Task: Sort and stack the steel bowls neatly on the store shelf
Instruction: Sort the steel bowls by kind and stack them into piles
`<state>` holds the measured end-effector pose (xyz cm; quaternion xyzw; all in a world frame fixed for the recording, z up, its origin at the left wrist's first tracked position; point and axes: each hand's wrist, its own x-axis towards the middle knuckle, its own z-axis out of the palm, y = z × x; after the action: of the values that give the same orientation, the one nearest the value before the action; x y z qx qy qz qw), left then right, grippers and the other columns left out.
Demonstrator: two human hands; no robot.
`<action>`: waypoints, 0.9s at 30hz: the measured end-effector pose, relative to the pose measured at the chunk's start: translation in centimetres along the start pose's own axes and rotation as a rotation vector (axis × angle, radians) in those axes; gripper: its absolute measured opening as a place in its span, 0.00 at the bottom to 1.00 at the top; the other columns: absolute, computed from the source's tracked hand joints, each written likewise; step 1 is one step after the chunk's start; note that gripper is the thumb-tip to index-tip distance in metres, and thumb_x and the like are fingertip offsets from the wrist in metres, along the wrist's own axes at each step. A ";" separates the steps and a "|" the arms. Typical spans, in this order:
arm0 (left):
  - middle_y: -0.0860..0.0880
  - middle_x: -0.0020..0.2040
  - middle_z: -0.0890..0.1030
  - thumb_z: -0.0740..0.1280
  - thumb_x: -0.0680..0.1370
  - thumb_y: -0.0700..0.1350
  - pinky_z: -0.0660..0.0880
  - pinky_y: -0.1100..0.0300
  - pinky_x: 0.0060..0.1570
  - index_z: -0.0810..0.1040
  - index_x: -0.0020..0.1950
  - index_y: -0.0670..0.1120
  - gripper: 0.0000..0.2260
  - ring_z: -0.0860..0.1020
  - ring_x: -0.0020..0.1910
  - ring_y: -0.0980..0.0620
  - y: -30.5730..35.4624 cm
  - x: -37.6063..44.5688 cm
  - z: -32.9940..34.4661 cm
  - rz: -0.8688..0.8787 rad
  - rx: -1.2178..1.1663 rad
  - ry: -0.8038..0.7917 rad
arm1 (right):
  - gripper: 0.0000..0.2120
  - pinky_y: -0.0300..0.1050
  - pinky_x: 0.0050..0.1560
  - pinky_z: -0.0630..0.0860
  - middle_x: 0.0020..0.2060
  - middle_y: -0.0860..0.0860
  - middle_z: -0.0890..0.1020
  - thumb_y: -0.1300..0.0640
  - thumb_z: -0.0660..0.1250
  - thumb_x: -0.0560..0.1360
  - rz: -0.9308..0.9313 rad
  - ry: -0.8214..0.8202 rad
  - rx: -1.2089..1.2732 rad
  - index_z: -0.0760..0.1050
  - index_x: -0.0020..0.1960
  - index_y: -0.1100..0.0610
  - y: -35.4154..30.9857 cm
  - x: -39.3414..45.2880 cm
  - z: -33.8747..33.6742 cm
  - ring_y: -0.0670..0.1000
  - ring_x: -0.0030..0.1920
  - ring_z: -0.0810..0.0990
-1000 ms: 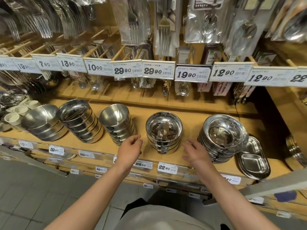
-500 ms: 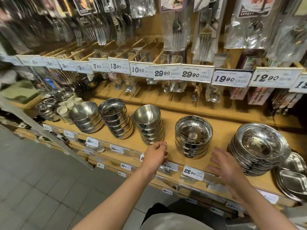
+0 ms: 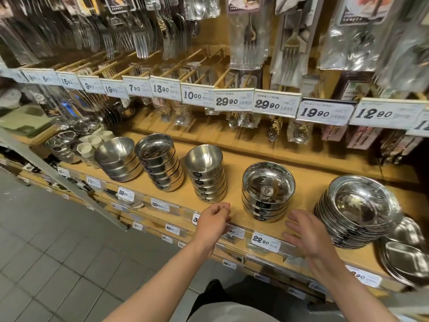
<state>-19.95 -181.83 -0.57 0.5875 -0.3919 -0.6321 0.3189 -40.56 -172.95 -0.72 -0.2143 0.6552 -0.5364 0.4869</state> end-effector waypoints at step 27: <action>0.46 0.50 0.81 0.62 0.84 0.41 0.83 0.58 0.47 0.82 0.53 0.46 0.09 0.80 0.48 0.51 -0.7 -0.3 0.7 -0.013 0.026 -0.021 | 0.06 0.41 0.45 0.81 0.55 0.51 0.82 0.56 0.64 0.83 0.077 -0.003 0.045 0.80 0.55 0.50 2.1 -1.7 0.5 0.48 0.57 0.80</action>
<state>-20.55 -181.10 -1.04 0.5873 -0.3997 -0.6352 0.3030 -38.84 -171.15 -1.91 -0.1788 0.6500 -0.5313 0.5130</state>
